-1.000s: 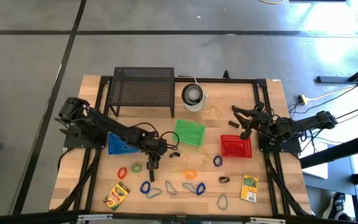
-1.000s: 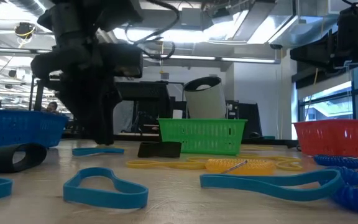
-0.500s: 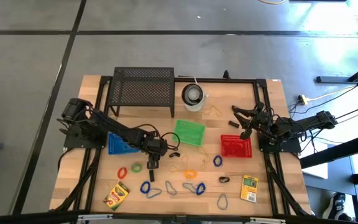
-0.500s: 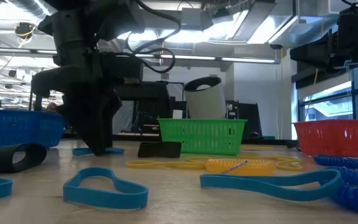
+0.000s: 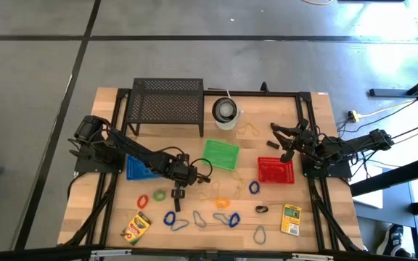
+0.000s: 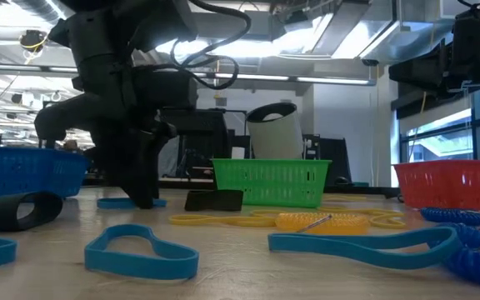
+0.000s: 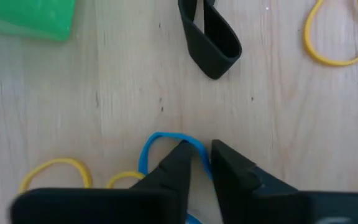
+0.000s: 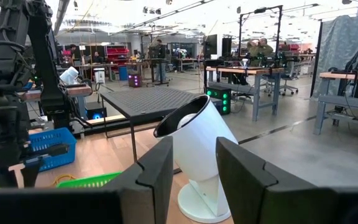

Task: Pick & Place Office Desk Supplies
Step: Put the blue rubber band into the blue bin

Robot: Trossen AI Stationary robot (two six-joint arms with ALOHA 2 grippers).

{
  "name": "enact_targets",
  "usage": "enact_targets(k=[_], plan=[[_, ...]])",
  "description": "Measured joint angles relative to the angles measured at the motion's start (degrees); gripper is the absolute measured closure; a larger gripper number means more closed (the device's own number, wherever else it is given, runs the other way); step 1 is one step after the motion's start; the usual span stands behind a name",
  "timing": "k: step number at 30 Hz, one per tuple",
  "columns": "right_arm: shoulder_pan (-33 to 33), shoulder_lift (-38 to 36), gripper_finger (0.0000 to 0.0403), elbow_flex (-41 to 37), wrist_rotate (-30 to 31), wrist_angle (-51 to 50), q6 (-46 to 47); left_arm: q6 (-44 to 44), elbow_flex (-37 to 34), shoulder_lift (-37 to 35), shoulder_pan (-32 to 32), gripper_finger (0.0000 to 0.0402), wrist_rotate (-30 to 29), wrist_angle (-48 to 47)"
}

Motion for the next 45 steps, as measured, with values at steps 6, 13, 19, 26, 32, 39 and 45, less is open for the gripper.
enact_targets(k=[6,13,19,26,32,39,45], plan=[[-0.01,-0.01,0.0280,0.01,0.01,0.00,-0.02,1.28,-0.20,-1.11,-0.18,0.0397,-1.47,0.43],[-0.02,0.00,0.0280,0.00,0.01,-0.02,-0.02,7.70,0.26,-5.99,-0.01,0.0399,-6.52,1.15],[-0.02,0.00,0.0280,0.00,0.00,-0.45,-0.04,14.22,2.06,-12.42,-0.02,0.0399,-8.49,6.22],[-0.02,0.00,0.0280,0.00,0.01,-0.61,-0.04,18.04,2.17,-17.93,-0.87,0.0399,-7.89,24.31],[0.00,-0.02,0.0280,0.00,0.21,-0.70,-0.08,10.15,2.16,-20.31,-3.08,0.0398,-18.03,29.89],[-0.02,0.00,0.0280,0.00,2.70,-1.01,-0.12,7.68,2.20,-22.35,-5.62,0.0400,-25.92,30.62],[-0.02,0.00,0.0280,0.02,3.23,-1.02,-0.12,3.48,2.20,-22.89,-7.55,0.0395,-26.04,27.63]])
